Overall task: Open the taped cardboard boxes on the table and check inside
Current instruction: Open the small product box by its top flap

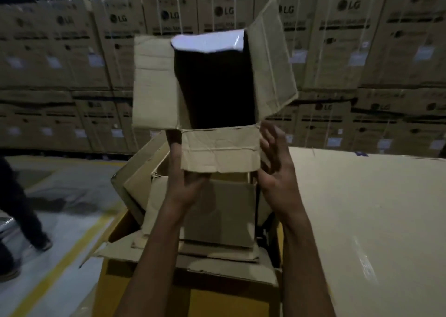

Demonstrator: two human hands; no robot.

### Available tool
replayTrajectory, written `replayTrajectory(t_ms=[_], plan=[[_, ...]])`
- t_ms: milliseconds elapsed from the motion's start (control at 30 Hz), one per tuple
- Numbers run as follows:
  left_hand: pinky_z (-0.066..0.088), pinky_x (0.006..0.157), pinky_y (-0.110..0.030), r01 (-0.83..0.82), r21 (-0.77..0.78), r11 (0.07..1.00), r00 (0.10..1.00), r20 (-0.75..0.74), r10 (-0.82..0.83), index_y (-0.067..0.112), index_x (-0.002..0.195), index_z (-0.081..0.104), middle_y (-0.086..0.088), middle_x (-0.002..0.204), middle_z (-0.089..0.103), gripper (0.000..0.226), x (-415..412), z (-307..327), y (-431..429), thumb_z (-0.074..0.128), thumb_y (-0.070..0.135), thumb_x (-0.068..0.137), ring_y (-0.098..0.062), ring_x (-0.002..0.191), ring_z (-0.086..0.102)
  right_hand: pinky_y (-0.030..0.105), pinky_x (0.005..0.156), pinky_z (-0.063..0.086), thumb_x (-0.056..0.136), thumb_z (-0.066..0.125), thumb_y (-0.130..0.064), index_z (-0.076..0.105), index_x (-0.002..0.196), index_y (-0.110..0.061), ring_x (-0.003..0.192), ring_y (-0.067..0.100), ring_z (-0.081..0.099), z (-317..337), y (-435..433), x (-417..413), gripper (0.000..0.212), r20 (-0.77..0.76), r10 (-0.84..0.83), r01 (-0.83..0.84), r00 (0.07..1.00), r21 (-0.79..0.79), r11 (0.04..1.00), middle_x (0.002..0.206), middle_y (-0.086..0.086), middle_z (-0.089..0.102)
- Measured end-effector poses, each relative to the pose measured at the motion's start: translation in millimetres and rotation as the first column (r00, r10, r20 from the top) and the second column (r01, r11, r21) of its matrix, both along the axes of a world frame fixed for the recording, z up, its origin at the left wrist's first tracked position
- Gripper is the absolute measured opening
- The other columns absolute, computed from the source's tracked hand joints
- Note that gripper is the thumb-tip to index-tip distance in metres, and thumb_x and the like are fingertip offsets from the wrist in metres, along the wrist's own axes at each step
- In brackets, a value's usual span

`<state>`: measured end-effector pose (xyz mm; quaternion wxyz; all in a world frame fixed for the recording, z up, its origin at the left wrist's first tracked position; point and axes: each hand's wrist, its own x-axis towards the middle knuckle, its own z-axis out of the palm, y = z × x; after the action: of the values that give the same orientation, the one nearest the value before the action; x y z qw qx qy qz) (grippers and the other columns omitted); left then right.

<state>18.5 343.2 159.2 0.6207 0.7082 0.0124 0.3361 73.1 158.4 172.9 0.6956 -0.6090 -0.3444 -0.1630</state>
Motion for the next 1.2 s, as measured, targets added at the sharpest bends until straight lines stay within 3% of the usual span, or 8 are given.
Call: replayTrajectory(t_ms=[100,167,300,433,567,733,967,1200], plan=[[0.055,0.093,-0.021,0.032,0.133,0.991,0.999,0.021,-0.035,0.029,0.133,0.036,0.009,0.123,0.058,0.075,20.7,15.6,15.9,0.074,0.001,0.075,0.007,0.109,0.063,0.045,0.112,0.049,0.097,0.065,0.004,0.043,0.148,-0.041,0.140,0.010,0.052,-9.9,23.8,17.2,0.072,-0.116,-0.061,0.053,0.991,-0.076,0.996,0.151,-0.014,0.052],[0.055,0.101,-0.037,0.071,0.148,0.986,0.997,-0.041,-0.066,0.025,0.131,0.042,0.007,0.123,0.063,0.071,36.1,16.9,34.3,0.073,-0.011,0.078,-0.002,0.113,0.064,0.046,0.104,0.055,0.096,0.060,0.007,0.042,0.146,-0.050,0.132,0.005,0.057,-18.2,36.8,25.3,0.078,-0.160,-0.168,0.150,0.973,-0.117,0.982,0.145,-0.019,0.056],[0.054,0.102,-0.045,0.128,0.190,0.974,0.988,-0.113,-0.108,0.033,0.133,0.046,0.007,0.126,0.065,0.075,53.5,15.5,57.3,0.074,-0.002,0.073,-0.013,0.120,0.063,0.008,0.073,0.053,0.097,0.061,0.006,0.041,0.152,-0.027,0.114,-0.002,0.062,-21.4,54.8,26.0,0.067,-0.288,-0.197,0.164,0.937,-0.134,0.977,0.133,-0.012,0.058],[0.057,0.097,-0.048,0.183,0.156,0.971,0.965,-0.218,-0.147,0.032,0.134,0.045,0.010,0.125,0.064,0.072,68.0,4.0,74.5,0.068,0.001,0.073,-0.014,0.120,0.062,0.001,0.066,0.048,0.094,0.064,0.004,0.040,0.151,-0.032,0.123,0.014,0.058,-30.3,65.8,36.8,0.072,-0.319,-0.287,0.217,0.903,-0.238,0.947,0.144,-0.002,0.056],[0.051,0.087,-0.033,0.148,0.262,0.954,0.933,-0.357,-0.047,0.022,0.129,0.045,0.004,0.123,0.064,0.053,79.9,-16.1,75.2,0.068,0.002,0.086,-0.021,0.118,0.061,0.023,0.094,0.054,0.089,0.078,-0.017,0.032,0.153,-0.032,0.128,0.017,0.058,-48.4,85.6,43.2,0.080,-0.288,-0.472,0.316,0.834,-0.452,0.834,0.141,0.001,0.060],[0.039,0.084,-0.040,0.065,0.670,0.740,0.895,-0.366,0.253,0.008,0.128,0.046,-0.019,0.121,0.066,0.046,80.9,-24.8,69.2,0.063,0.006,0.085,-0.042,0.114,0.059,0.040,0.107,0.044,0.086,0.077,-0.020,0.043,0.143,-0.014,0.127,0.025,0.051,-61.0,101.5,42.1,0.067,-0.064,-0.689,0.476,0.722,-0.677,0.561,0.133,0.008,0.057],[0.045,0.076,-0.037,-0.045,0.787,0.615,0.857,-0.286,0.429,0.019,0.107,0.074,-0.006,0.097,0.071,0.022,72.2,-30.9,76.1,0.055,0.025,0.097,-0.031,0.094,0.066,0.038,0.105,0.051,0.087,0.076,-0.020,0.032,0.148,-0.025,0.126,0.021,0.055,-72.1,102.1,38.1,0.075,-0.066,-0.715,0.561,0.696,-0.570,0.599,0.137,0.004,0.055],[0.054,0.090,-0.040,-0.078,0.756,0.650,0.902,-0.224,0.370,0.031,0.135,0.063,0.000,0.110,0.074,0.034,73.8,-43.4,76.9,0.050,0.029,0.103,-0.020,0.099,0.067,0.029,0.092,0.041,0.099,0.058,-0.019,0.042,0.143,-0.025,0.118,0.018,0.053,-70.6,99.9,37.0,0.047,-0.015,-0.723,0.560,0.691,-0.621,0.548,0.131,0.004,0.056]])
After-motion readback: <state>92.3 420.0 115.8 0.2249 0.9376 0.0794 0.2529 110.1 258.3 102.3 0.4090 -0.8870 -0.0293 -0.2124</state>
